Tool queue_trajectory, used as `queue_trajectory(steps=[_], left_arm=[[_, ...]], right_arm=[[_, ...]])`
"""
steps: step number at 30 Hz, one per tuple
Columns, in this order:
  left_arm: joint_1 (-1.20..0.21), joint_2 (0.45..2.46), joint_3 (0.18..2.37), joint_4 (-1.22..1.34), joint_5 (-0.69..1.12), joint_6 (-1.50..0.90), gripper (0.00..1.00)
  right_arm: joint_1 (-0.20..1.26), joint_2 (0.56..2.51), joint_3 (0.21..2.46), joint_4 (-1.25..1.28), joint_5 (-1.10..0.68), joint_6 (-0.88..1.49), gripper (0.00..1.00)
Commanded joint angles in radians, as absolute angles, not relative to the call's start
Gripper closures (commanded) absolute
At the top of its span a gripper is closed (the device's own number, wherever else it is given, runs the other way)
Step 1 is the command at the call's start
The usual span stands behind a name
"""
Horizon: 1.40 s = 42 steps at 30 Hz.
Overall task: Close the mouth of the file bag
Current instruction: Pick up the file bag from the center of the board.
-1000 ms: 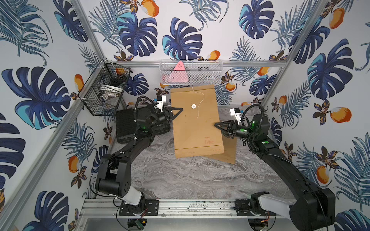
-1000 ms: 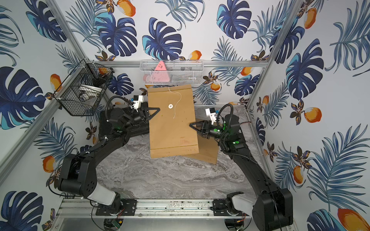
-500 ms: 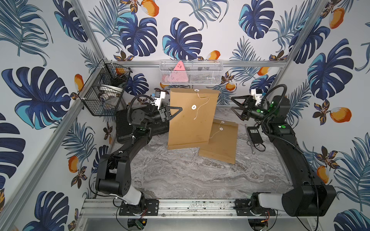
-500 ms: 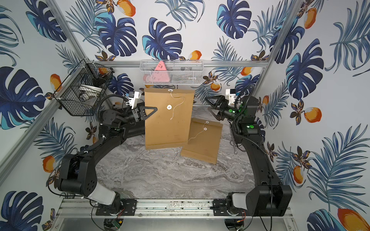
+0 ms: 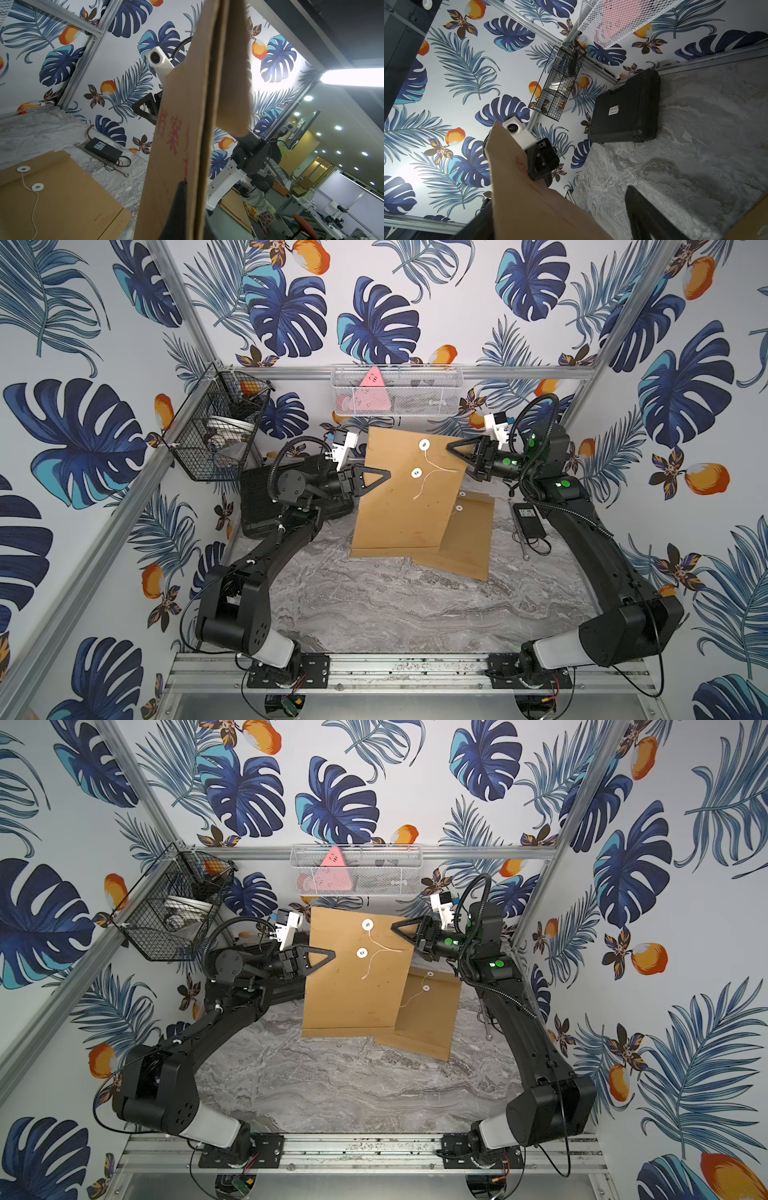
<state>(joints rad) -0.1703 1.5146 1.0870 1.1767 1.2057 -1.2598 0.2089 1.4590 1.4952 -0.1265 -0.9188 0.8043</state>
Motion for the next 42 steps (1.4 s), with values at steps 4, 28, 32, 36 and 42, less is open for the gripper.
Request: queue_trajectory(steps=[4, 28, 32, 36, 42], left_arm=[[-0.171, 1.496, 1.097, 1.122, 1.211, -1.196, 1.00], [-0.156, 1.478, 1.077, 1.117, 1.164, -1.201, 1.00], [-0.153, 1.463, 1.048, 1.058, 1.107, -1.149, 1.00], [-0.149, 1.373, 1.046, 0.652, 1.028, -0.810, 1.00], [-0.149, 1.291, 1.060, 0.284, 0.909, -0.482, 1.00]], right_arm=[[0.212, 1.429, 1.449, 0.024, -1.002, 0.861, 0.37], [0.212, 1.366, 1.368, 0.150, -1.030, 0.911, 0.98], [0.194, 1.354, 1.353, 0.017, -0.924, 0.871, 0.61], [0.143, 1.297, 1.282, -0.112, -0.805, 0.851, 0.41], [0.126, 1.191, 1.191, -0.421, -0.578, 0.719, 0.34]])
